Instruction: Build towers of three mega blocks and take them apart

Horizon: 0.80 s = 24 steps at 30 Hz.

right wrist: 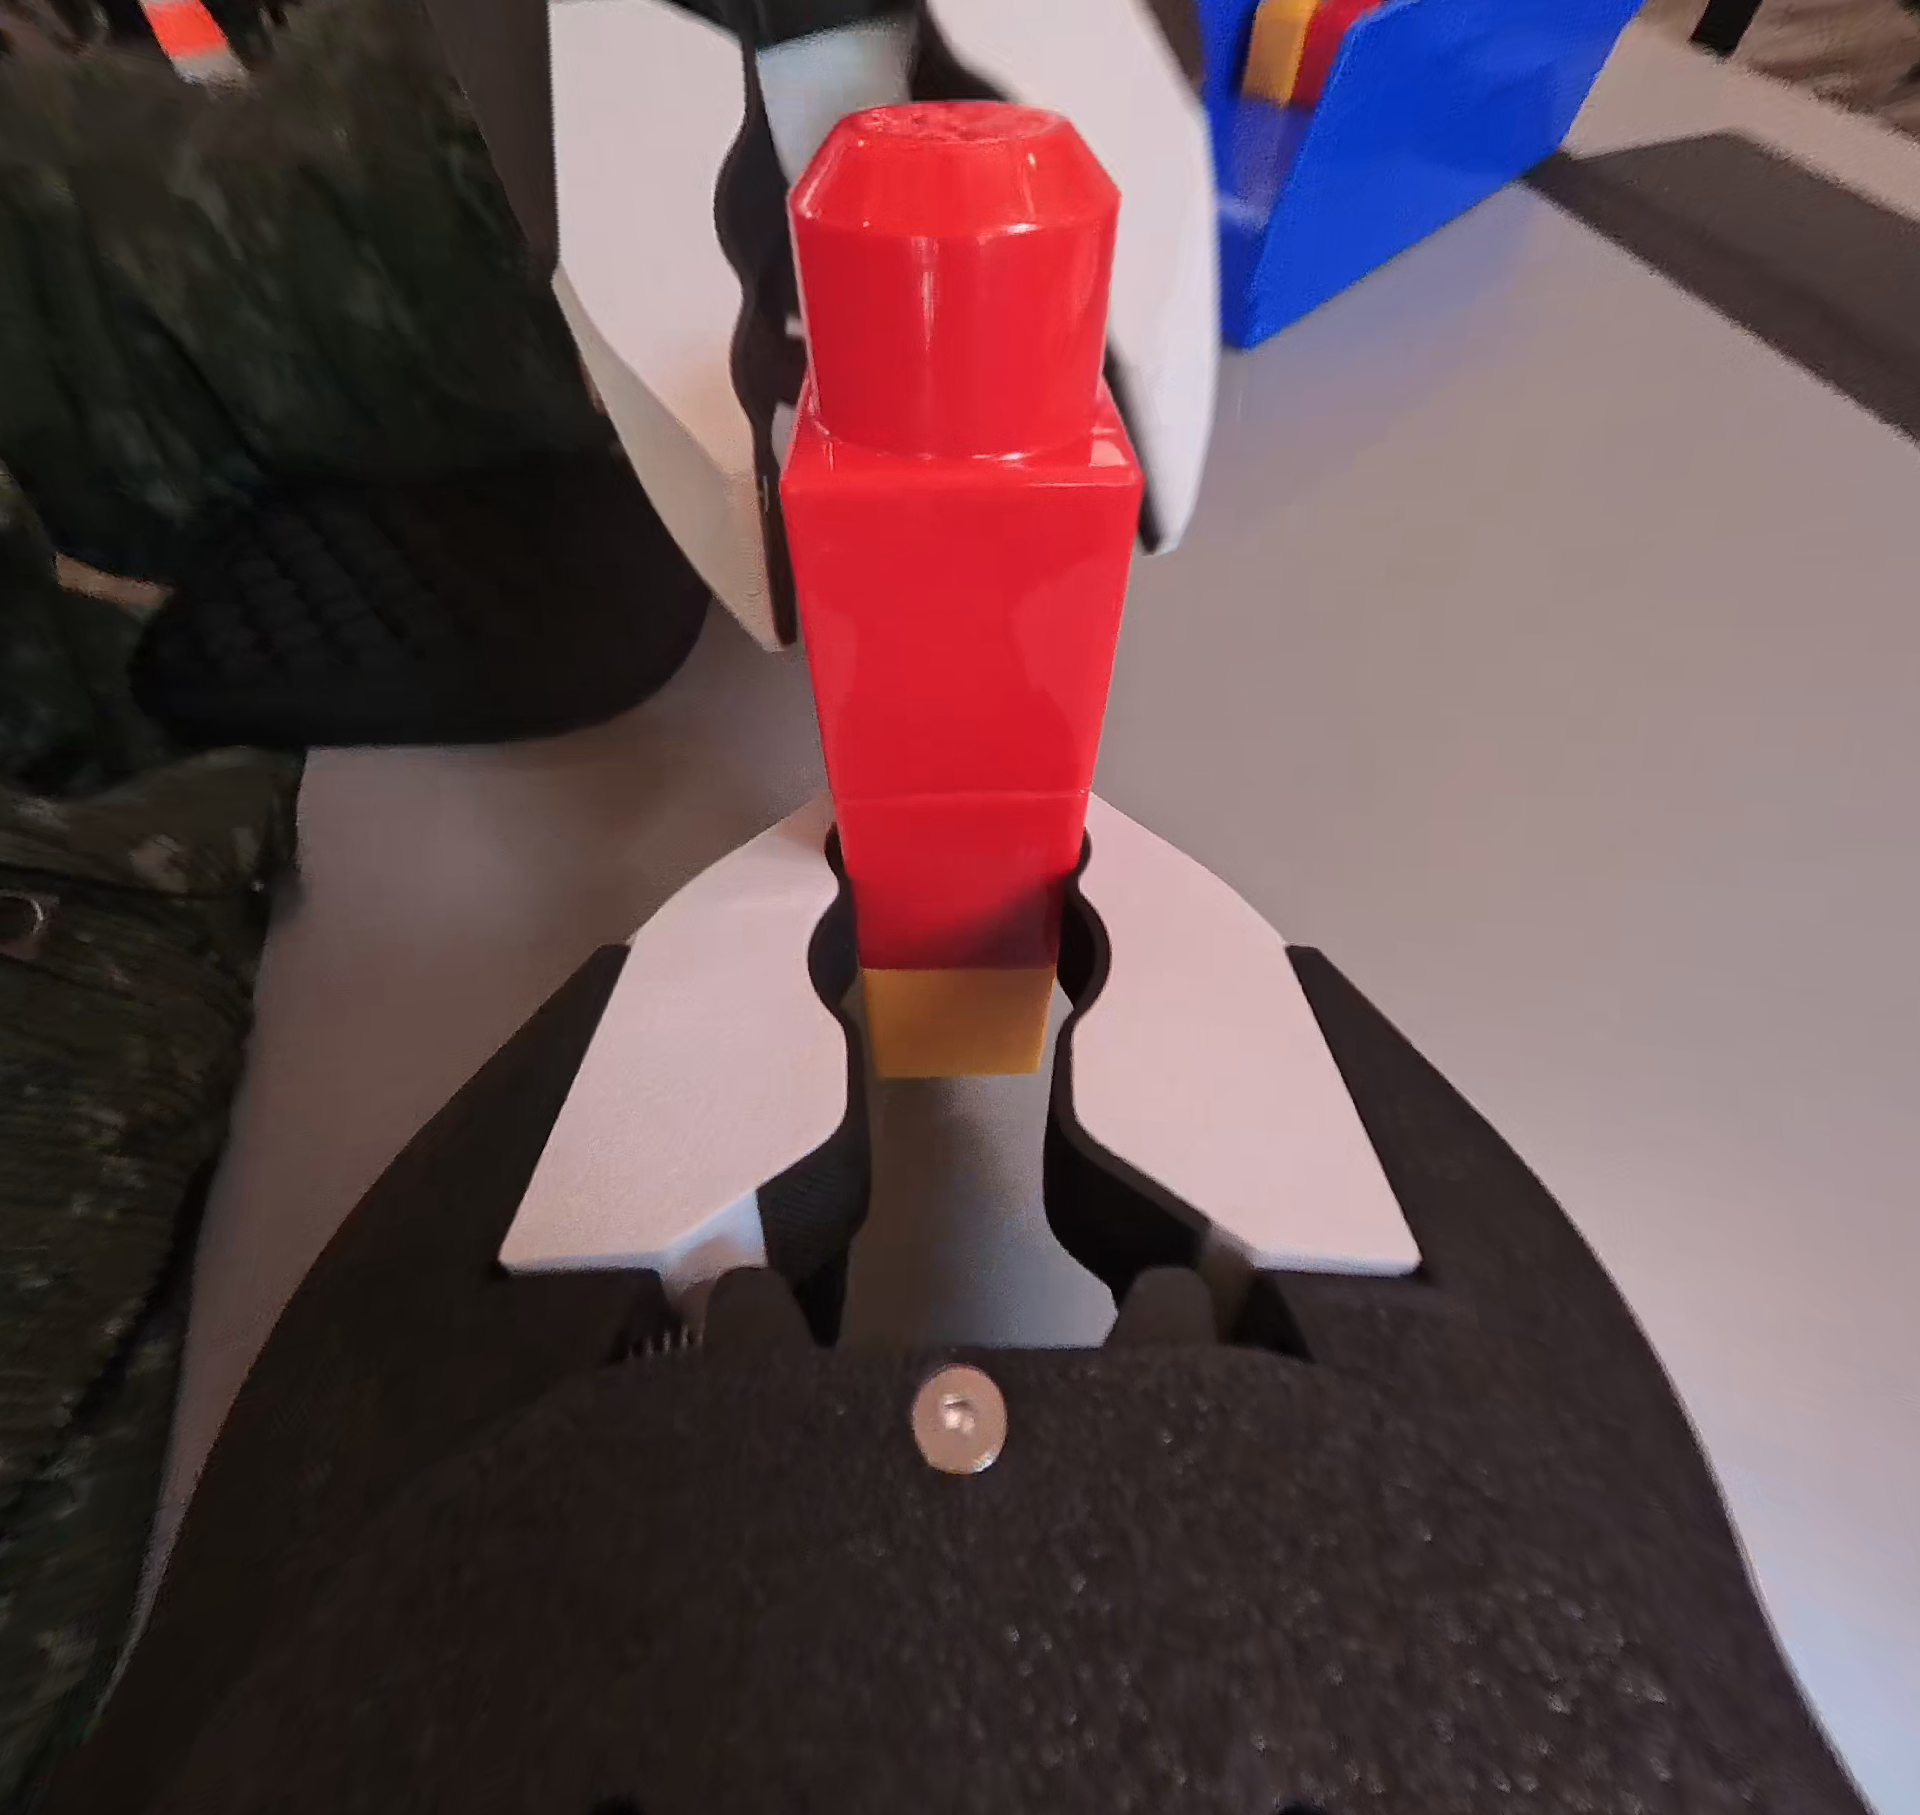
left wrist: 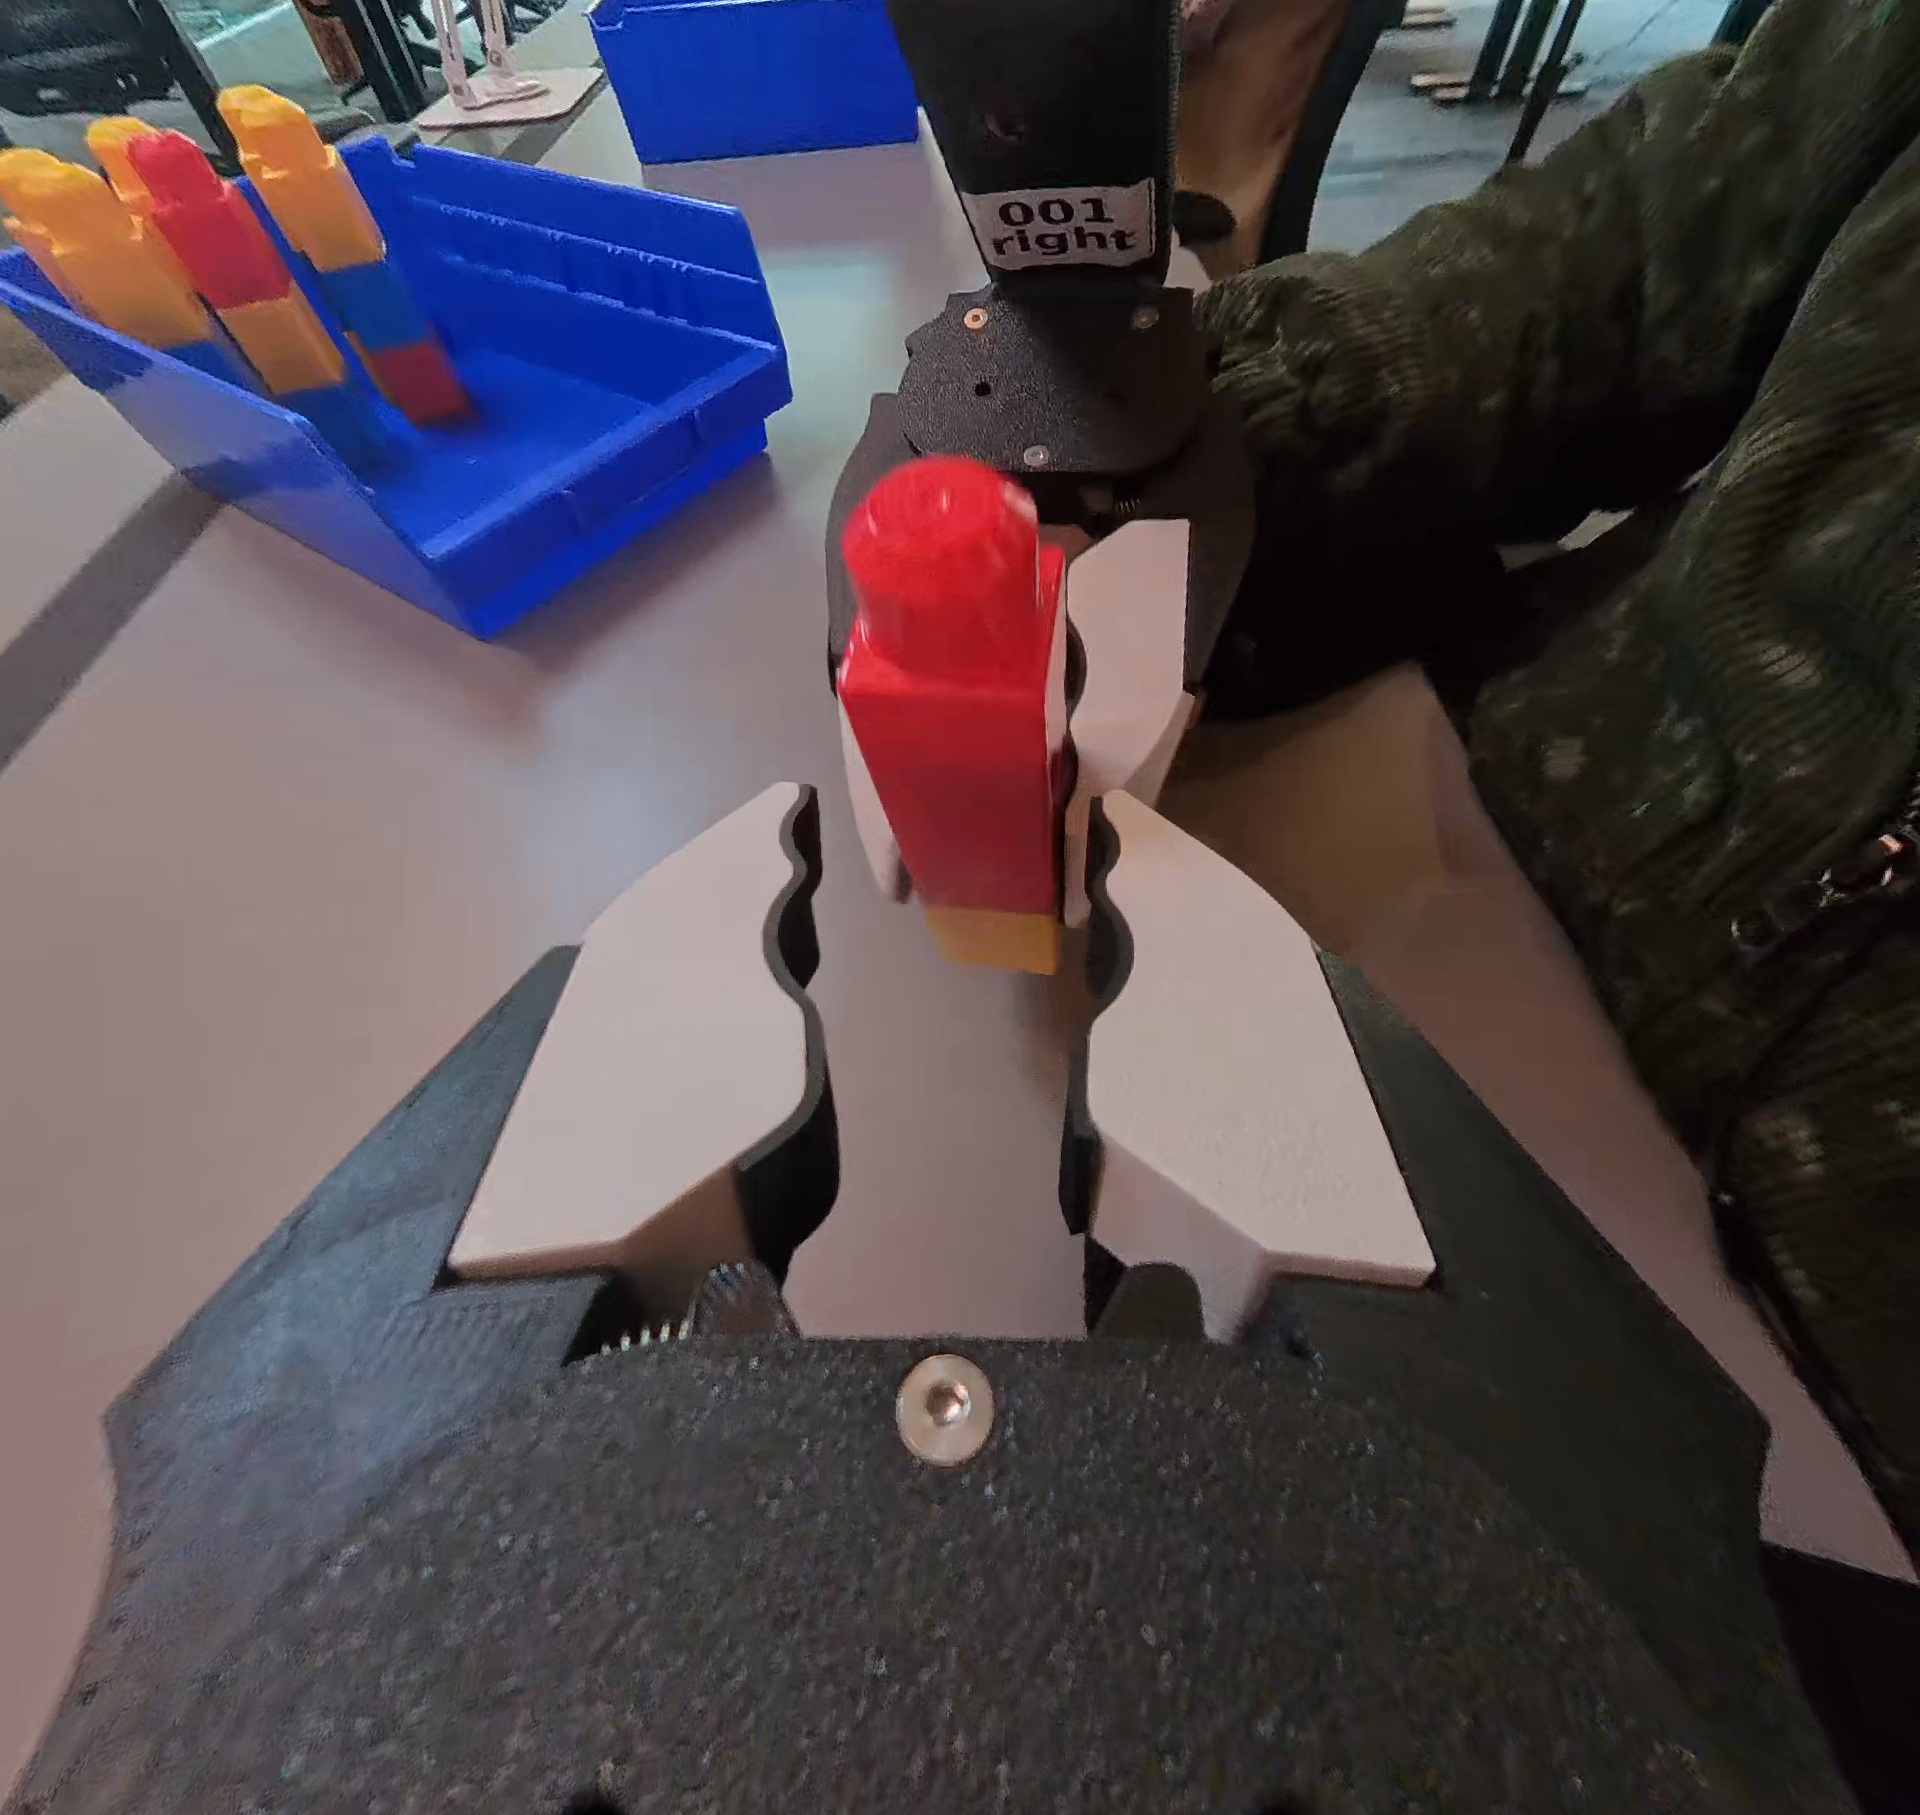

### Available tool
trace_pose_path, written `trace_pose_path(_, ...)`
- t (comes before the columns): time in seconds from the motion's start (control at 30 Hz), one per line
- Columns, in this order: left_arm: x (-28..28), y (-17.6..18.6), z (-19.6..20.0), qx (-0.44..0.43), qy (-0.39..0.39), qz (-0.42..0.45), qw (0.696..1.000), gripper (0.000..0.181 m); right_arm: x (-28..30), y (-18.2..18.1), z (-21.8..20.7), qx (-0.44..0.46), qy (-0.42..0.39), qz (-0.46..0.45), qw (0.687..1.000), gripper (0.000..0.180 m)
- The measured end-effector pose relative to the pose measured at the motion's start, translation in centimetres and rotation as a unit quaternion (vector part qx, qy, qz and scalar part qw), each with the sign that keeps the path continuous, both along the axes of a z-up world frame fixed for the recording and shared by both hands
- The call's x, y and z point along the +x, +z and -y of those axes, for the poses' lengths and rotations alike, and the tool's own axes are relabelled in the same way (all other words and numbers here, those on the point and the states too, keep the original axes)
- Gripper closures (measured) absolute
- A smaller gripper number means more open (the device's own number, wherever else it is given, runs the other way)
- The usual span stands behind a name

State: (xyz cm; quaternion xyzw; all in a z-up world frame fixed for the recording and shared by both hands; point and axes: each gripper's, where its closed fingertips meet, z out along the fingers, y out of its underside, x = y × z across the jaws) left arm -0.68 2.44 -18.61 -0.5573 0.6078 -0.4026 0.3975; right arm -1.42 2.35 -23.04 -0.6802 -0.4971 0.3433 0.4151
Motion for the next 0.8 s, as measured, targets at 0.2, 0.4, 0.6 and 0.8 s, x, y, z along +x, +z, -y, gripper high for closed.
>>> trace_pose_path(0.2,2.1,-0.5,0.7,-0.015,0.006,0.03,0.999,0.143,0.0,1.4,0.2,-0.005,0.012,-0.055,0.998,0.144)
trace_pose_path(0.4,0.7,-1.1,-1.6,0.002,0.061,-0.025,0.998,0.145,0.4,0.9,-0.7,-0.024,-0.003,-0.038,0.999,0.121)
trace_pose_path(0.6,-0.7,-4.7,-2.3,0.093,0.079,-0.159,0.98,0.145,2.3,5.3,-1.9,0.046,-0.032,-0.102,0.993,0.125)
trace_pose_path(0.8,0.0,-4.0,-1.0,0.115,0.058,-0.152,0.98,0.145,1.0,4.8,-0.3,0.101,-0.002,-0.056,0.993,0.146)
